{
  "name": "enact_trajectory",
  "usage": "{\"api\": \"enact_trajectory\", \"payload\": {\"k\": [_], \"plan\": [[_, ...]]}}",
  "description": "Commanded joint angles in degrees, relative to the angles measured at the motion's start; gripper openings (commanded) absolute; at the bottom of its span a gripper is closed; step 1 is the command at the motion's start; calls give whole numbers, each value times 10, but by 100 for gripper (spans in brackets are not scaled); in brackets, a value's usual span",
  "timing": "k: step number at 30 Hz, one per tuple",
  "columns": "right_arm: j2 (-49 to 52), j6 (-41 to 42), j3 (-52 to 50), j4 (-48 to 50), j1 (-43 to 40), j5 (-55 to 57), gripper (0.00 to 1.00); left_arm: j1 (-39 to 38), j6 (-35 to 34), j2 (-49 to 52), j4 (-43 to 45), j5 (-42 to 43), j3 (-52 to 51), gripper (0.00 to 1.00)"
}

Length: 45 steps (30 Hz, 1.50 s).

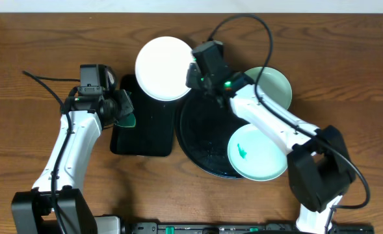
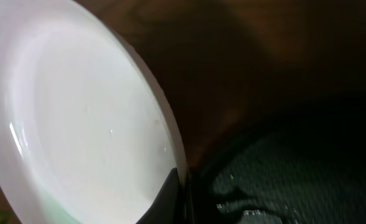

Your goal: Clean dirty plates on tray and stack at the side

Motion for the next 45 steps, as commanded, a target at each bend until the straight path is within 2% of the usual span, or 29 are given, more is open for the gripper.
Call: {"api": "enact_trajectory", "payload": {"k": [1,7,14,20,26,39,45], "plan": [[9,-53,18,-2,26,95,1,0,-7,2,1,-37,-4,8],[10,-144,18,16,61,179,1,0,-10,2,1,-37,-4,8],[10,-291,18,80,90,195,1,0,-11,2,1,-37,-4,8],[10,-385,18,115,108,261,1,0,-11,2,1,-37,-4,8],[10,-518,18,151,127,294,1,0,-11,2,1,-37,-4,8],[10,-670,18,252,175,405,1,0,-11,2,1,-37,-4,8],[10,-705,18,277,186,431,1,0,-11,2,1,-37,-4,8]]}}
